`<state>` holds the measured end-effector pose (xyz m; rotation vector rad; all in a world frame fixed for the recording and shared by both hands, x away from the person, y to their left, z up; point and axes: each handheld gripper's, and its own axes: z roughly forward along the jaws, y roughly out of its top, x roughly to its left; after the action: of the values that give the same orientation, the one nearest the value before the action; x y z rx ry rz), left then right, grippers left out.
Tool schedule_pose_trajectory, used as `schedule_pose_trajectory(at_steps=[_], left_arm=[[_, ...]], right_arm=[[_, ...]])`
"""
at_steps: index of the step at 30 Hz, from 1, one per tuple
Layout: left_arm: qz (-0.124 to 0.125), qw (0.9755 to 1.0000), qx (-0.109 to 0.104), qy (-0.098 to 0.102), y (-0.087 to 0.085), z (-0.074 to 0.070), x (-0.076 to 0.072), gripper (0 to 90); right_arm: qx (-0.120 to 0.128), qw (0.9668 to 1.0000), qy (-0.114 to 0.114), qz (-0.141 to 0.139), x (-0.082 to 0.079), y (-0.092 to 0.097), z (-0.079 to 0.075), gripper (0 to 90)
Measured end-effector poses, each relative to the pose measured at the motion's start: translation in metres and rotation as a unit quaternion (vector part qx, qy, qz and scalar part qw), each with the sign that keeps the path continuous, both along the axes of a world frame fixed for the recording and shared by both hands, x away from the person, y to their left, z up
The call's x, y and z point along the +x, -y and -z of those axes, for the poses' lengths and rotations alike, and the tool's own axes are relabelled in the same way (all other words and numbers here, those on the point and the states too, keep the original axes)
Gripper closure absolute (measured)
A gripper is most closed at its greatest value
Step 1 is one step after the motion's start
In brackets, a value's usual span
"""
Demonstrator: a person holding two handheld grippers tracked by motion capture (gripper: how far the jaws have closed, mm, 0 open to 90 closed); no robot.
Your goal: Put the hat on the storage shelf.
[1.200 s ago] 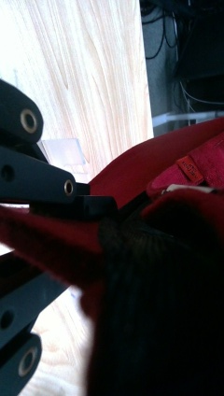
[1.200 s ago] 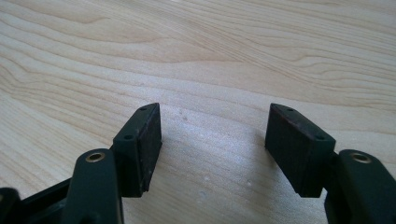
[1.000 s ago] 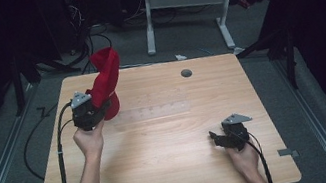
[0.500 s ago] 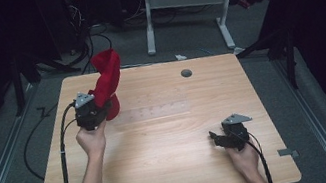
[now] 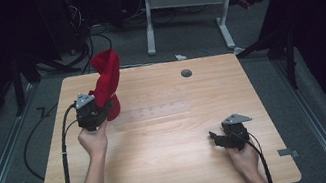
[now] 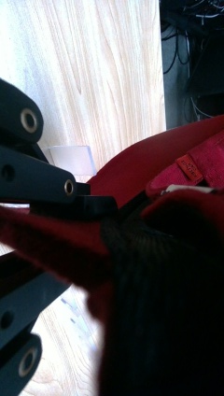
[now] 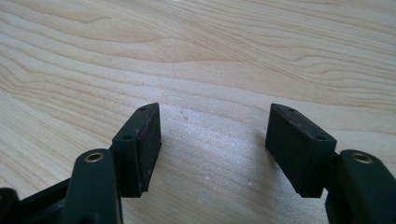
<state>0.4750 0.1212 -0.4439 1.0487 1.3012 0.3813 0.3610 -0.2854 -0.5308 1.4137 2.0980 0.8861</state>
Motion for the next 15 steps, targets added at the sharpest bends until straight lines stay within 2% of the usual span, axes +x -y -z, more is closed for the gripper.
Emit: schedule_pose_trajectory(at_steps=[15], left_arm=[[-0.006,1.0000,0.004,-0.006,0.0040,0.0039,0.0015,85.2]], right_arm=[[0.000,1.0000,0.000,0.000,0.0000,0.0000,0.0000,36.2]])
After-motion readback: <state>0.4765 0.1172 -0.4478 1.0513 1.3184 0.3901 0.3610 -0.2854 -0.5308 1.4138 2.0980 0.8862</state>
